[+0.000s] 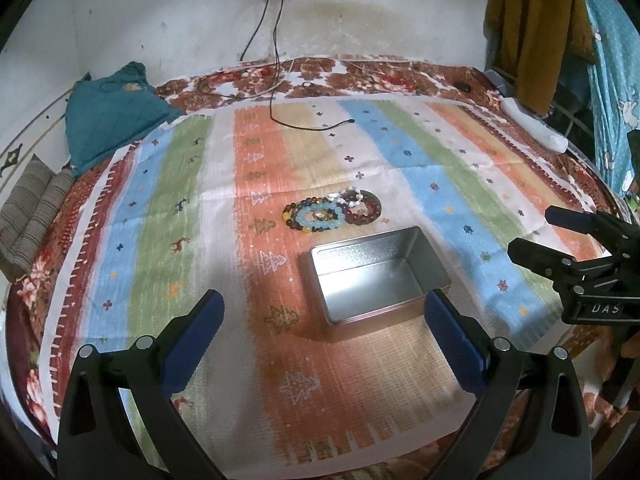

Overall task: Organize jewelry
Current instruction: 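Move both tools forward past the silver tin toward the bracelet pile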

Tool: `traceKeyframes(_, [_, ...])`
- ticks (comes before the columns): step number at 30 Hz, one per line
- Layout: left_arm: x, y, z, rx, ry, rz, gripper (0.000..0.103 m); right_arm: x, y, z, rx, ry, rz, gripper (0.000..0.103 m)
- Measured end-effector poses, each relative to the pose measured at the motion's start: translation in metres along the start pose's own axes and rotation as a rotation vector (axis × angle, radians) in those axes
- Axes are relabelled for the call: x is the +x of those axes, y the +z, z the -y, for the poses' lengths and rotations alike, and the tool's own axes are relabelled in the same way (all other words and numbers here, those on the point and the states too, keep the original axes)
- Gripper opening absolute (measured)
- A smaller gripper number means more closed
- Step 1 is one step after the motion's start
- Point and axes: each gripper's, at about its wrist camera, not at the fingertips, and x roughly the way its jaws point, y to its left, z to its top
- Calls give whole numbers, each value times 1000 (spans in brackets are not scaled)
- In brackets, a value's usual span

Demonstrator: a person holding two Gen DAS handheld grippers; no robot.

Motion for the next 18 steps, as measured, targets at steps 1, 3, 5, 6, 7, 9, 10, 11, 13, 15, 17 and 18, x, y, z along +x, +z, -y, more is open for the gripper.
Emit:
traceKeyframes(1, [0,0,-1,-1,2,-1,97,0,0,0,2,-1,1,99])
traceKeyframes(3, [2,1,0,-1,7,-9,97,2,0,1,5,-4,-1,99])
traceKeyframes(5, [6,4,3,-2,15,-22,97,4,0,1,7,-7,-5,99])
traceKeyframes(6, [8,4,2,-4,21,-28,97,6,0,1,8,-9,-9,99])
traceKeyframes(7, [10,5,2,-6,25,-34,97,7,1,1,9,-10,-11,99])
traceKeyframes(9, [13,7,2,-11,33,-47,97,8,2,3,13,-14,-13,99])
traceKeyframes(10, [15,8,2,-16,37,-54,97,9,3,3,15,-15,-16,99])
traceKeyframes(11, [17,9,1,-21,40,-59,97,11,5,4,16,-14,-21,99])
traceKeyframes(13, [20,12,-3,-35,39,-69,97,16,7,4,13,-12,-35,99])
traceKeyframes(15, [25,16,-5,-47,38,-77,97,21,11,4,5,-18,-45,99])
traceKeyframes(17, [30,19,-8,-53,44,-91,97,23,14,4,-3,-30,-49,99])
traceKeyframes(18, [32,21,-10,-54,50,-97,97,24,15,4,-7,-36,-51,99])
